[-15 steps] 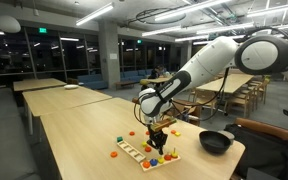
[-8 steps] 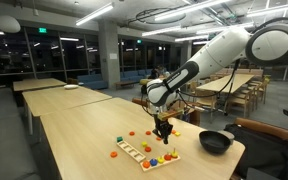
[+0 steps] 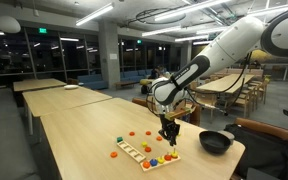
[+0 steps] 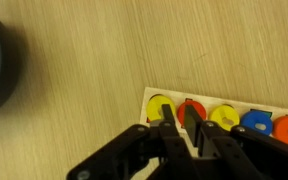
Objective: Place the yellow ring at the front of the table on the wooden board, remove the yellow ring on the right from the wooden board
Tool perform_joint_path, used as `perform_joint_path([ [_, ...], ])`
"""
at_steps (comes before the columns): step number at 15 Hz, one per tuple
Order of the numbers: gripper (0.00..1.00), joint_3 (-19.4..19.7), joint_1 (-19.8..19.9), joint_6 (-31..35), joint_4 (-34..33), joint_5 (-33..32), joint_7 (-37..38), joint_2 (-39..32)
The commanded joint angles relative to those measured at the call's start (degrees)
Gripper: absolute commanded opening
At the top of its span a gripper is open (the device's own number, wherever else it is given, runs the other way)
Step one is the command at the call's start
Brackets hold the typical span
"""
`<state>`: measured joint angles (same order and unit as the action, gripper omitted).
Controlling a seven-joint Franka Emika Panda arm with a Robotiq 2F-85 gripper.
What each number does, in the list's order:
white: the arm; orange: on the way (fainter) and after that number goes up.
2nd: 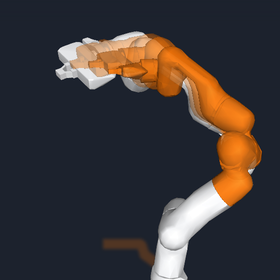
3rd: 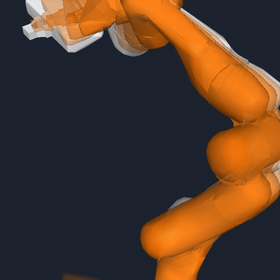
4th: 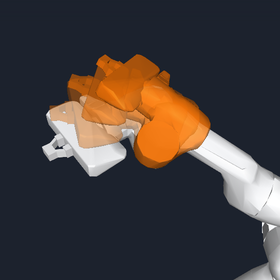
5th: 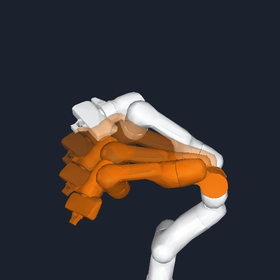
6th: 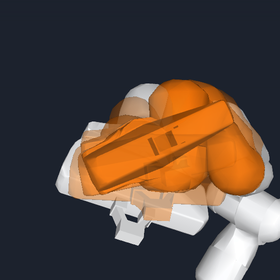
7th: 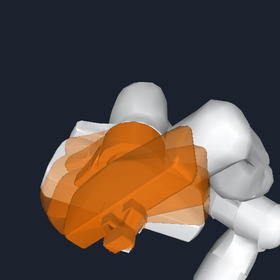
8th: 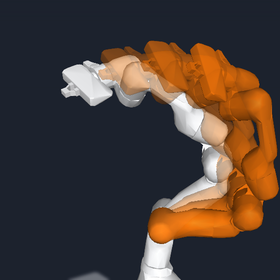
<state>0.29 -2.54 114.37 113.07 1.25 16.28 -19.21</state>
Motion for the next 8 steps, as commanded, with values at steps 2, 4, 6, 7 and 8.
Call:
perform_joint_path([
  [2,0.6,-0.4,-0.6,1.3,4.3,-0.1,-1.2,2.7],
  [4,0.75,-0.2,-0.7,2.7,5.3,-1.0,-2.3,3.0],
  [6,0.88,0.2,-0.7,4.6,6.1,-5.2,-6.3,3.3],
  [7,0.97,0.4,-0.6,5.3,6.3,-7.6,-8.1,3.3],
  [8,1.0,0.7,-0.6,6.3,6.6,-9.9,-9.5,3.4],
])
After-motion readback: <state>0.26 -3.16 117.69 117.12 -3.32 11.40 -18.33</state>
